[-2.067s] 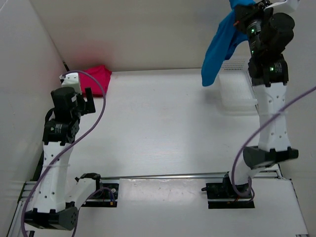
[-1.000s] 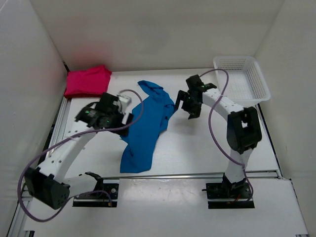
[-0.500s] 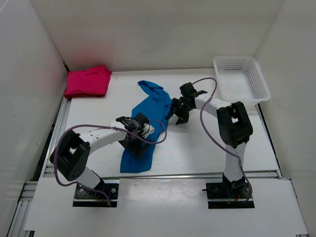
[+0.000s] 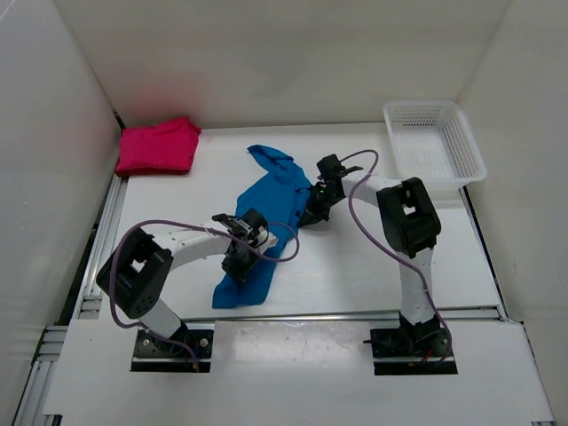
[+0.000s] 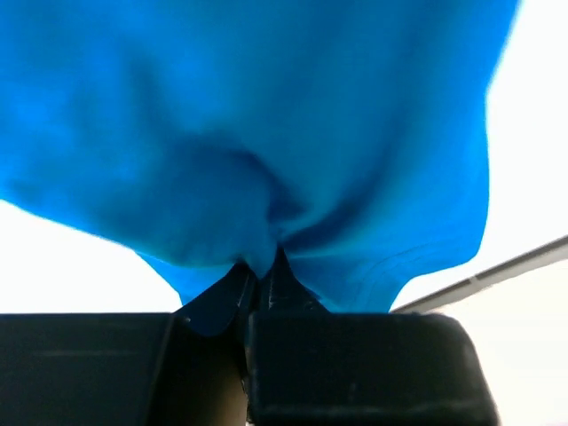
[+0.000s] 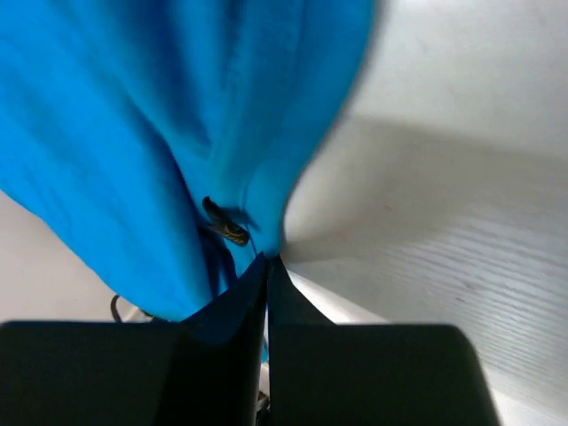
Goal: Fold and stack the t-shirts
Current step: Flatten out the tshirt
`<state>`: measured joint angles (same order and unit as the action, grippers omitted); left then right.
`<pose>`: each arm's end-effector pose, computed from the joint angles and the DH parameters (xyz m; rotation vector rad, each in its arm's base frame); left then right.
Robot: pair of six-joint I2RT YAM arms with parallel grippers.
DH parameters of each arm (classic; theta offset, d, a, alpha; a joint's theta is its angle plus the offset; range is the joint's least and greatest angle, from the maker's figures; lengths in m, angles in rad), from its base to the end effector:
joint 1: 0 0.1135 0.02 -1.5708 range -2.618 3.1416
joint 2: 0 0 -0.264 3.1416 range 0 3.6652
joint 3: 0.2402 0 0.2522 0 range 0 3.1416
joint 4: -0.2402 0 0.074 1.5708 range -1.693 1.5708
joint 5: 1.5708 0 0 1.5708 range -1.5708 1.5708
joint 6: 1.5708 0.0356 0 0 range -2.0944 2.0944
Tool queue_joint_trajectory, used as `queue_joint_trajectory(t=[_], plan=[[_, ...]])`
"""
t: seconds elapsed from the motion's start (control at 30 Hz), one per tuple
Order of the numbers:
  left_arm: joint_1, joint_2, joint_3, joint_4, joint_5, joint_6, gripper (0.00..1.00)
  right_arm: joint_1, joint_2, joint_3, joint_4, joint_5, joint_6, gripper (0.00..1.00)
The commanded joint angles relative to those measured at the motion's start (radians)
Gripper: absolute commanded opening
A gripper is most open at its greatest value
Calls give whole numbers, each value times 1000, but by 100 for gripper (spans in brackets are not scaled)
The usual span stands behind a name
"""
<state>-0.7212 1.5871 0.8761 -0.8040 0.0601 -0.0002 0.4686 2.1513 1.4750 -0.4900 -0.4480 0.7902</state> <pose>0.1902 -0.1701 0.1537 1.0989 2.9076 -0.1180 0.3813 0.2103 0.1302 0.3357 2.9283 0.8976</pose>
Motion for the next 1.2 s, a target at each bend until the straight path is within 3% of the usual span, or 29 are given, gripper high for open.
queue_joint_trajectory(t=[0.0,0.23,0.37,0.57,0.67,0.77,0.93,1.0,1.07,1.17], plan=[[71,-47,-12,31,6,0,11,-41,-53,-59,-16,17,11,0],[310,-324,76,-147,-60,0,11,-278,-434,-269,-126,184,-117,0],[391,-424,132,-227,-107,0,11,-338,-588,-269,-260,273,-280,0],[503,-475,259,-262,-160,0,11,-392,-766,-208,-328,313,-345,0],[540,-434,317,-282,-129,0,11,-442,-742,-128,-346,267,-358,0],[522,-378,327,-307,-85,0,11,-443,-577,14,-407,243,-402,0],[529,-258,270,-86,-198,0,11,-443,-276,255,-407,203,-372,4],[571,-178,332,14,-232,0,11,-453,-202,312,-417,180,-329,4],[629,-20,514,14,-244,0,11,-453,-121,381,-429,119,-315,0],[638,103,708,-26,-253,0,11,-441,-132,340,-420,59,-292,0]])
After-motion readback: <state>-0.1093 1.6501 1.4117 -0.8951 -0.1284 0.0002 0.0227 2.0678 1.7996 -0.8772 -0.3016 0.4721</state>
